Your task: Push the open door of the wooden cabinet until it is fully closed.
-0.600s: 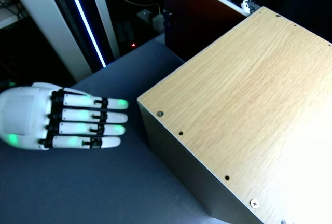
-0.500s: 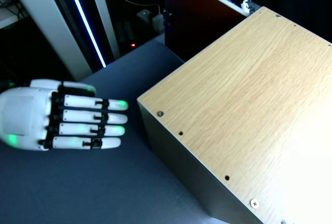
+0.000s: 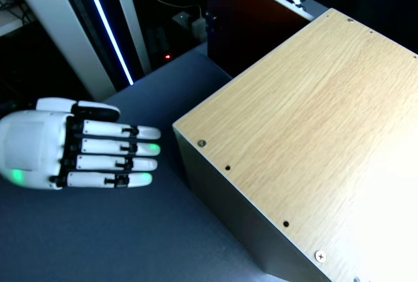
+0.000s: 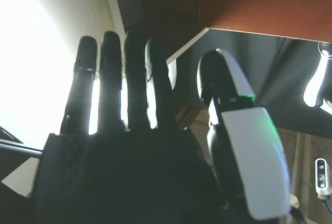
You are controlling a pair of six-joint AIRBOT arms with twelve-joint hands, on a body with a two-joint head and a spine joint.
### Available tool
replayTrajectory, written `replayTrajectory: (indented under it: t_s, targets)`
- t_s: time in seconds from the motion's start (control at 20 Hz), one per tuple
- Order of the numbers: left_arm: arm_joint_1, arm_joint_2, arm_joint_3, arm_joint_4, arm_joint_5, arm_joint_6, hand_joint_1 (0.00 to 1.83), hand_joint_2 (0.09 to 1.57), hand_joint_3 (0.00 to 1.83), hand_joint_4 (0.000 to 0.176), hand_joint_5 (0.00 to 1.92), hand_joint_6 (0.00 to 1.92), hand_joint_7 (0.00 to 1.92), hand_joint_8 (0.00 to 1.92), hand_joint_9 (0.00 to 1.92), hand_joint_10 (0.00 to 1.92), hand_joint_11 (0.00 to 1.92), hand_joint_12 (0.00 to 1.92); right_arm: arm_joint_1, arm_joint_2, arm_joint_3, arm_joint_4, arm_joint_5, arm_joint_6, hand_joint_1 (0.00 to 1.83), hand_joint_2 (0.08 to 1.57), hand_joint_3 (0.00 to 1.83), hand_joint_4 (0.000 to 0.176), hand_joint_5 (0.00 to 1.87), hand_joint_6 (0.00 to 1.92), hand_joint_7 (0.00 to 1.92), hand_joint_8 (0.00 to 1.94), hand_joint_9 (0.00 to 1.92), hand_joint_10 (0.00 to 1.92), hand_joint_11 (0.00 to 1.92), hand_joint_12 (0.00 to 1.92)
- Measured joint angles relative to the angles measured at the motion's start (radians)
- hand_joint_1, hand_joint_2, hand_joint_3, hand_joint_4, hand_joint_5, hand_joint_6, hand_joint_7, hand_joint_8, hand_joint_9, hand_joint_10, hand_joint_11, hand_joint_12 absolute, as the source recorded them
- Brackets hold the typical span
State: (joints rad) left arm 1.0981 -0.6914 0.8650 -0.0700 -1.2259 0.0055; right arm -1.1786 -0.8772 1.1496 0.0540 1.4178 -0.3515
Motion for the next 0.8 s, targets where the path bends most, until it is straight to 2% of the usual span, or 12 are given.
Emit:
replayTrajectory:
  t_s: [0.1,0.15,0.25,0.4,0.55,0.6,0.8]
  targets:
    - [-0.010,-0.010,0.000,0.026,0.015,0.000,0.00,1.38,0.01,0.007,0.14,0.01,0.16,0.00,0.14,0.00,0.10,0.04,0.000,0.000,0.000,0.000,-0.001,0.000,0.44,1.38,0.00,0.000,0.42,0.00,0.42,0.00,0.34,0.00,0.02,0.61]
    - [-0.014,-0.013,0.000,0.035,0.022,0.000,0.00,1.39,0.01,0.012,0.15,0.01,0.17,0.01,0.15,0.01,0.11,0.04,0.000,0.000,0.000,0.001,-0.001,0.000,0.47,1.39,0.00,0.000,0.42,0.00,0.42,0.00,0.34,0.00,0.00,0.59]
    - [-0.033,-0.016,0.000,0.053,0.034,0.000,0.00,1.40,0.01,0.000,0.15,0.01,0.17,0.00,0.15,0.00,0.11,0.04,0.000,0.000,0.000,0.000,-0.002,0.000,0.51,1.39,0.00,0.000,0.42,0.00,0.43,0.00,0.35,0.00,0.02,0.57]
    - [-0.046,-0.028,0.001,0.084,0.040,0.000,0.00,1.41,0.01,0.004,0.14,0.00,0.16,0.00,0.16,0.00,0.12,0.04,0.000,0.000,0.000,0.002,-0.002,0.000,0.44,1.39,0.00,0.000,0.42,0.00,0.43,0.00,0.36,0.01,0.05,0.58]
    - [-0.057,-0.038,0.002,0.117,0.055,0.000,0.00,1.40,0.01,0.012,0.13,0.00,0.18,0.01,0.17,0.01,0.13,0.04,0.000,-0.001,0.000,-0.001,-0.002,0.001,0.50,1.39,0.00,0.000,0.42,0.00,0.43,0.00,0.35,0.00,0.03,0.56]
    - [-0.066,-0.049,0.012,0.122,0.058,0.000,0.00,1.40,0.01,0.024,0.12,0.00,0.18,0.01,0.18,0.01,0.14,0.04,0.000,-0.002,0.000,0.001,-0.002,0.001,0.48,1.39,0.00,0.000,0.41,0.00,0.42,0.00,0.33,0.00,0.02,0.55]
    - [-0.091,-0.071,0.022,0.130,0.080,0.000,0.00,1.41,0.01,0.018,0.11,0.00,0.17,0.00,0.17,0.00,0.13,0.03,0.000,-0.002,0.000,0.002,-0.002,0.001,0.49,1.39,0.00,0.000,0.41,0.00,0.42,0.00,0.35,0.01,0.05,0.55]
